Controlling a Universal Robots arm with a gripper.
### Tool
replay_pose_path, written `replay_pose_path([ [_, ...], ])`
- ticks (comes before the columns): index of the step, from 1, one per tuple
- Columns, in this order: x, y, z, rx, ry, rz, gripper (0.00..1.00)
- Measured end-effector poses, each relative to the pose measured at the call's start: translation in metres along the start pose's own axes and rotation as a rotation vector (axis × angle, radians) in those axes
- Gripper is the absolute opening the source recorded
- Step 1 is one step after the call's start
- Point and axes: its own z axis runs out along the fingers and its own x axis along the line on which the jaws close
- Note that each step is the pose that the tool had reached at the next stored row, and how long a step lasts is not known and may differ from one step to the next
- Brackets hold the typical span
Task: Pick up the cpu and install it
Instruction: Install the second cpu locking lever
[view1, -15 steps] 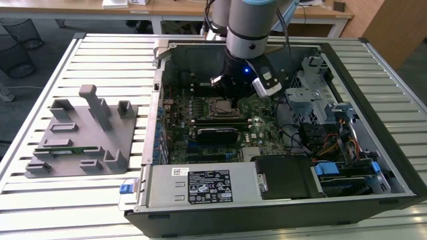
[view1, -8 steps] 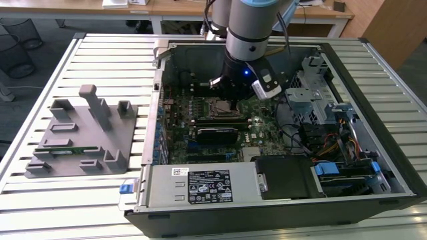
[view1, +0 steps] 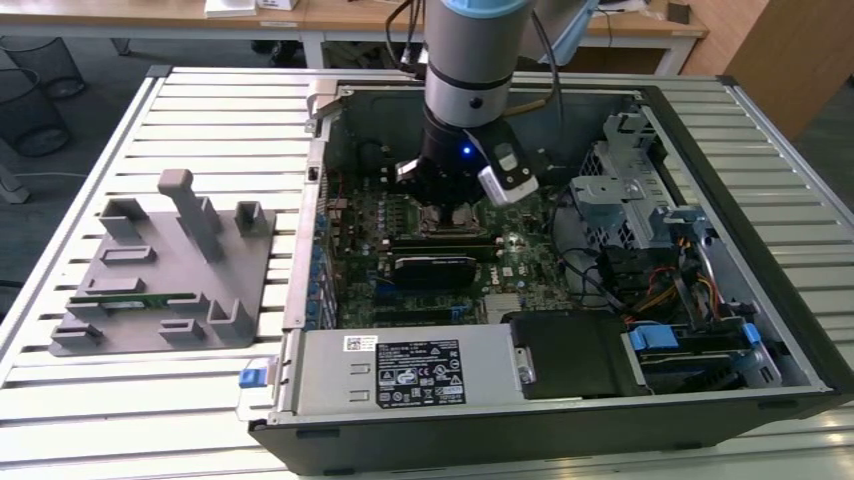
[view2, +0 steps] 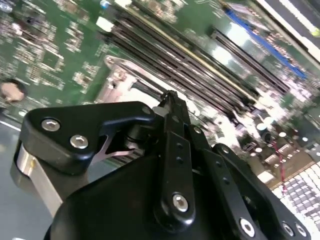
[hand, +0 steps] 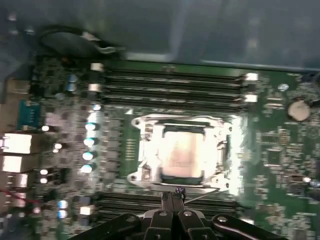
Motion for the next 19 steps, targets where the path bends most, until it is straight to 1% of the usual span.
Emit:
replay_pose_path([
  [1, 0.0017, -0.0002, 0.0003, -0.0003, -0.0001, 0.000, 0.11],
  [4, 0.0020, -0.0016, 0.0027, -0.0010, 0.0000, 0.000, 0.11],
  [9, 0.0024, -0.0066, 0.0070, -0.0043, -0.0001, 0.000, 0.11],
  [11, 0.0047, -0.0071, 0.0081, -0.0071, -0.0003, 0.000, 0.11],
  [15, 0.0119, -0.0071, 0.0105, -0.0123, -0.0006, 0.000, 0.11],
  [19, 0.0130, -0.0075, 0.0160, -0.0167, -0.0007, 0.000, 0.11],
])
